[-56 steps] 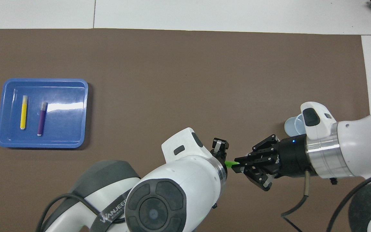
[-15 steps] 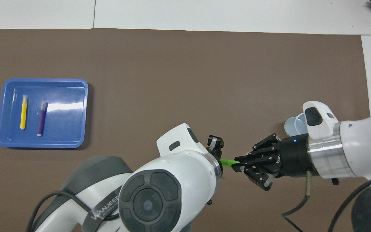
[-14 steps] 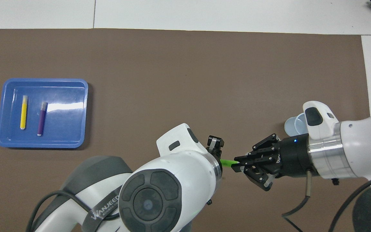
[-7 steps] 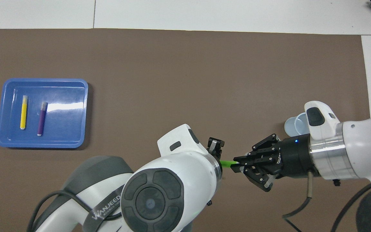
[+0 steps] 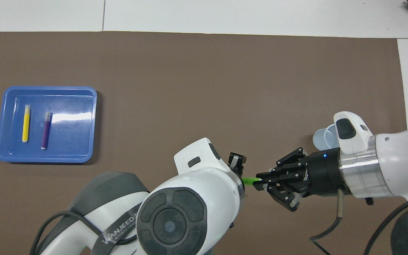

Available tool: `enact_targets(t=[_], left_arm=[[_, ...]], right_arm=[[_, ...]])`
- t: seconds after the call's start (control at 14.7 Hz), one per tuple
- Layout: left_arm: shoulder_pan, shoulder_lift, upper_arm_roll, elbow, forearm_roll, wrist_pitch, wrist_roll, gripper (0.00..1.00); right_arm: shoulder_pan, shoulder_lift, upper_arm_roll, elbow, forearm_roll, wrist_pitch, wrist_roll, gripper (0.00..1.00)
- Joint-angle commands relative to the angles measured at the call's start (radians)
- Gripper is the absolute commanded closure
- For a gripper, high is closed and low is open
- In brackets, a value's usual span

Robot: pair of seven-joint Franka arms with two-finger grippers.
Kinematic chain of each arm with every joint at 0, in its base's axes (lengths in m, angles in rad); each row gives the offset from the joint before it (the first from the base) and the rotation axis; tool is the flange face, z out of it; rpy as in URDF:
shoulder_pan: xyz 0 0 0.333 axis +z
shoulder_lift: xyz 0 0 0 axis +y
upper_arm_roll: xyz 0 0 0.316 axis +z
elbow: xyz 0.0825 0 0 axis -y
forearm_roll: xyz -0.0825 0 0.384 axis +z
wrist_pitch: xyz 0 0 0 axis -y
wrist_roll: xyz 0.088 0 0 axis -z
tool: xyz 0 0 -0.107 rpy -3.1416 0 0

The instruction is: Right arm passes pens to left for tray arrangement

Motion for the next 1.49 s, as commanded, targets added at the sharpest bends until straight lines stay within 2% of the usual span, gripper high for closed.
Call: enact_targets(t=[0.0, 0.34, 0.54, 0.61, 1.15, 1.43], left_arm=[[-0.012, -0.019, 0.002, 0.011, 0.012, -0.067, 0.001, 1.0], [-0.006, -0.019, 0.001, 0.009, 0.011, -0.061, 0.006, 1.0], [-0.003, -0.019, 0.002, 0.009, 0.011, -0.058, 0.008, 0.58], [-0.003, -0.019, 0.002, 0.009, 0.011, -0.058, 0.006, 0.51], [0.002, -0.022, 0.005, 0.011, 0.008, -0.049, -0.011, 0.53], [0.037, -0.019, 0.004, 0.024, 0.006, -0.029, -0.014, 0.55]], right_arm=[[-0.023, 0.004, -0.007, -0.001, -0.005, 0.034, -0.016, 1.0], [-0.023, 0.004, -0.007, -0.001, -0.005, 0.034, -0.016, 1.0], [-0.023, 0.004, -0.007, 0.001, -0.005, 0.034, -0.016, 1.0], [-0.023, 0.004, -0.007, 0.001, -0.005, 0.034, -0.016, 1.0], [-0.023, 0.002, -0.007, 0.002, -0.005, 0.034, -0.016, 1.0], [-0.023, 0.002, -0.007, 0.004, -0.005, 0.034, -0.016, 1.0]])
